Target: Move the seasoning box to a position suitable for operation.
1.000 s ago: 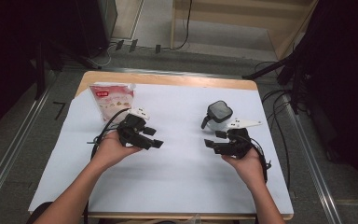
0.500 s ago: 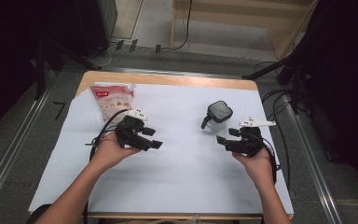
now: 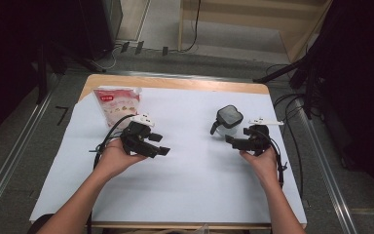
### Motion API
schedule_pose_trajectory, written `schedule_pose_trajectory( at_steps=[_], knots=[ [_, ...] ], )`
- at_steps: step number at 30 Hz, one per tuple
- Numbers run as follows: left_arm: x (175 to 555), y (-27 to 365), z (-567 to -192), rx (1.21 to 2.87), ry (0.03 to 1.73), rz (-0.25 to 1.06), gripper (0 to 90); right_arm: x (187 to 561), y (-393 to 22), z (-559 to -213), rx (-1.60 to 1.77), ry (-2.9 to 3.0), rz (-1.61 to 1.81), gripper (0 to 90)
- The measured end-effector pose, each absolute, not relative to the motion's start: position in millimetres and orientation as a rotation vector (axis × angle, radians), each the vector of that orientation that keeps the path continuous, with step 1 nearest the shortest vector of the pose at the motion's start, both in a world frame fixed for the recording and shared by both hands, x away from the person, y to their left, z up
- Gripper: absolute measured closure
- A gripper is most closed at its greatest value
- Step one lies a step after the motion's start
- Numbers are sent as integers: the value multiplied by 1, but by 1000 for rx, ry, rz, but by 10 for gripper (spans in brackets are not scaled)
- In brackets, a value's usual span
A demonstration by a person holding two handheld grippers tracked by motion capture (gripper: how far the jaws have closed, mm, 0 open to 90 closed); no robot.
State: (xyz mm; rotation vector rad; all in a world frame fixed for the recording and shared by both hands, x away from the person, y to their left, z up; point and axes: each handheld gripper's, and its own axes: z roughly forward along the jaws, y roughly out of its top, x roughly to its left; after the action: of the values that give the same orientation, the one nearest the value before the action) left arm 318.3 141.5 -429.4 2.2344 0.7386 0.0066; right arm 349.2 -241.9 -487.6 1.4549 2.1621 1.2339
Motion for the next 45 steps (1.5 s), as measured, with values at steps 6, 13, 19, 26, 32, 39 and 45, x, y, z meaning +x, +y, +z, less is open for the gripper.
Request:
schedule_pose_trajectory(
  at_steps=[6, 13, 19, 26, 32, 39, 45],
  knots=[
    [318, 142, -429, 2237, 740, 8, 381, 360, -237, -496, 1470, 2179, 1183, 107],
    [319, 141, -431, 2242, 742, 3, 380, 376, -232, -502, 1434, 2161, 1183, 93],
    [321, 144, -432, 2224, 751, -14, 377, 388, -231, -514, 1445, 2139, 1215, 93],
    [321, 142, -433, 2227, 757, -18, 376, 392, -223, -518, 1382, 2094, 1203, 116],
    [320, 142, -432, 2209, 754, -21, 375, 395, -215, -521, 1337, 2046, 1195, 122],
    [321, 141, -435, 2217, 760, -20, 373, 397, -214, -522, 1349, 2046, 1206, 127],
    [320, 140, -434, 2210, 756, -12, 373, 395, -212, -521, 1312, 2055, 1152, 150]
  ],
)
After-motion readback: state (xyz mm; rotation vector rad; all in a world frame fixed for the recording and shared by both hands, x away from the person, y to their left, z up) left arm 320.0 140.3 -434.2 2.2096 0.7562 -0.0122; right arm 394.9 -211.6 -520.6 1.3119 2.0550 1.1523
